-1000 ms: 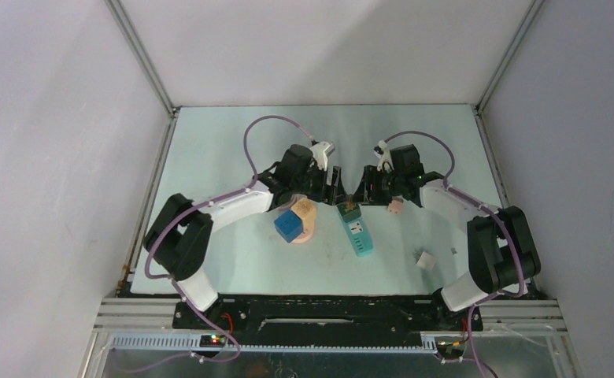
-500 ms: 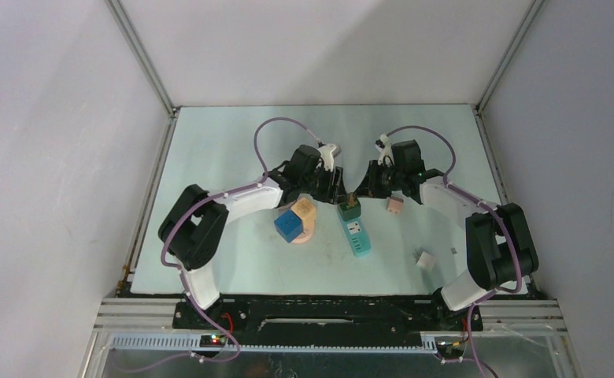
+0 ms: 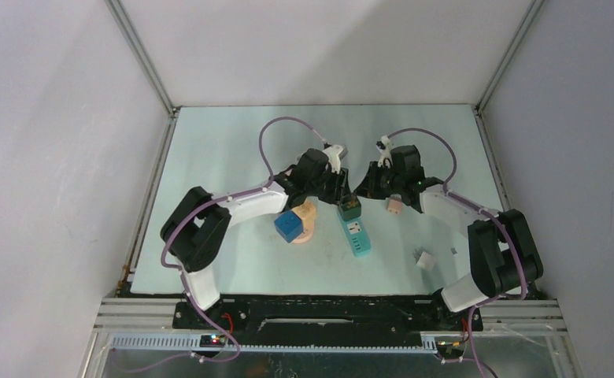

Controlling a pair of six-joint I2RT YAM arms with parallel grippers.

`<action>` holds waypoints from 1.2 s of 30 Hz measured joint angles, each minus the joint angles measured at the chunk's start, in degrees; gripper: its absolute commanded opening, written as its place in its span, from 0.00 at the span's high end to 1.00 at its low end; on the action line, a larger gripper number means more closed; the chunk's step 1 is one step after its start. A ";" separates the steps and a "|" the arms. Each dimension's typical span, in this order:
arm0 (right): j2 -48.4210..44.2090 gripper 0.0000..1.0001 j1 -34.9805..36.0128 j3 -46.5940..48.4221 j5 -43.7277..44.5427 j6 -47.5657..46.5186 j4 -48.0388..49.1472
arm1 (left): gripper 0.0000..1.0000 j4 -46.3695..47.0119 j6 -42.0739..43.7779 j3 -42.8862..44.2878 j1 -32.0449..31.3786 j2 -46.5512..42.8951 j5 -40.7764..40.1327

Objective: Insert the plug

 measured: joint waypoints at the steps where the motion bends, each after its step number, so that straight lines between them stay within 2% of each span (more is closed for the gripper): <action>1: -0.35 0.96 0.31 -0.35 0.50 0.02 0.31 | 0.52 0.35 -0.02 -0.07 -0.44 0.00 -0.79; 5: -2.27 0.95 1.81 -1.86 3.98 0.00 1.01 | 0.52 2.23 -0.07 -1.38 -1.73 -0.48 -3.34; 13: -5.62 0.87 3.61 -3.80 7.04 -0.07 0.09 | 0.36 2.75 0.52 -3.58 -2.91 -2.54 -7.17; 16: -6.60 0.69 3.69 -4.13 6.36 -0.15 -1.57 | 0.26 1.36 1.31 -3.58 -3.10 -3.06 -7.89; 20: -6.95 0.52 3.32 -4.24 5.01 -0.48 -4.09 | 0.15 -1.25 2.60 -3.58 -3.13 -4.28 -9.16; 24: -7.67 0.32 2.36 -4.24 3.85 -0.83 -7.80 | 0.07 -3.96 3.89 -3.61 -3.13 -7.10 -10.16; 28: -10.58 0.14 0.96 -4.28 4.26 -2.01 -12.07 | 0.02 -4.02 5.11 -5.01 -3.10 -14.62 -12.22; 33: -15.06 0.10 -2.01 -4.17 8.83 -3.34 -15.10 | 0.00 -2.45 7.28 -9.64 -2.99 -28.50 -17.57; 36: -14.32 0.09 -3.13 -3.13 14.51 -3.69 -18.29 | 0.00 -1.99 8.57 -13.55 -2.71 -36.30 -21.94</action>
